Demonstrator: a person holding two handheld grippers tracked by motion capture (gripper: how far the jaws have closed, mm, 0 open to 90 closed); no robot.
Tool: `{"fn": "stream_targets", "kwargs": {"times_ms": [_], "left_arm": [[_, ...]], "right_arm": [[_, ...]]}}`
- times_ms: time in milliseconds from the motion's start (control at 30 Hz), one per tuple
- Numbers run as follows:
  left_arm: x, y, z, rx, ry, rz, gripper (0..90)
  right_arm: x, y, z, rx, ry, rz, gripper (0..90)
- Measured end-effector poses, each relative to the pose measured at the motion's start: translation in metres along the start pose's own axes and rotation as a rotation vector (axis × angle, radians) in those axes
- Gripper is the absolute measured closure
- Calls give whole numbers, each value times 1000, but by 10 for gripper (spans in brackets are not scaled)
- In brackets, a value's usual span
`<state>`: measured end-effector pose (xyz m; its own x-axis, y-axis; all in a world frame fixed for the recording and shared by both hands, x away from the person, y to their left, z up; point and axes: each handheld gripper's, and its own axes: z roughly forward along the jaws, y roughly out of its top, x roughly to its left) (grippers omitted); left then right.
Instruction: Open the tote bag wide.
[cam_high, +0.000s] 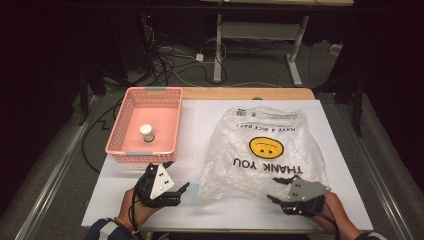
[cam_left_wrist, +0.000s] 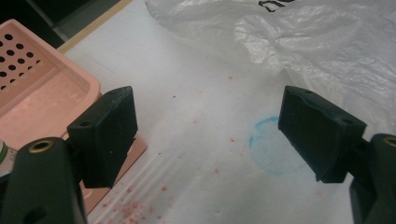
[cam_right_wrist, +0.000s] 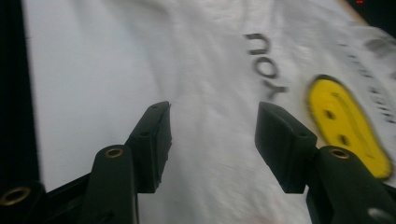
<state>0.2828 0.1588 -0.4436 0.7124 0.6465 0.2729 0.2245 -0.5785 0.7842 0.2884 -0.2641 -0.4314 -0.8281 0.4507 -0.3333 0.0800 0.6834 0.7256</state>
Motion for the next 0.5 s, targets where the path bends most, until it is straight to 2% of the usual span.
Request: {"fn": "stream_targets", "kwargs": {"times_ms": [33, 67, 100, 233, 367, 400, 433, 467, 500], "left_arm": [[0, 0, 0, 3, 0, -1, 191], [0, 0, 2, 8, -2, 1, 192], [0, 0, 2, 8, -2, 1, 191], [-1, 1, 3, 8, -8, 1, 192], [1, 0, 5, 10, -14, -4, 192], [2, 0, 6, 11, -17, -7, 192], [2, -1, 7, 14, -20, -10, 192], [3, -1, 8, 17, -22, -11, 192], [4, -1, 8, 16, -24, -15, 191]], "right_arm": [[0, 0, 0, 0, 0, 0, 484], [-24, -7, -7, -15, -92, 71, 495], [-24, -7, -7, -15, -92, 71, 495], [-83, -27, -6, 20, -264, 228, 499], [-143, -44, 8, 64, -337, 381, 501], [-155, -45, 14, 84, -350, 392, 502], [-177, -45, 24, 110, -371, 392, 502], [-177, -45, 24, 110, -371, 392, 502], [-187, -44, 29, 115, -374, 399, 502]]}}
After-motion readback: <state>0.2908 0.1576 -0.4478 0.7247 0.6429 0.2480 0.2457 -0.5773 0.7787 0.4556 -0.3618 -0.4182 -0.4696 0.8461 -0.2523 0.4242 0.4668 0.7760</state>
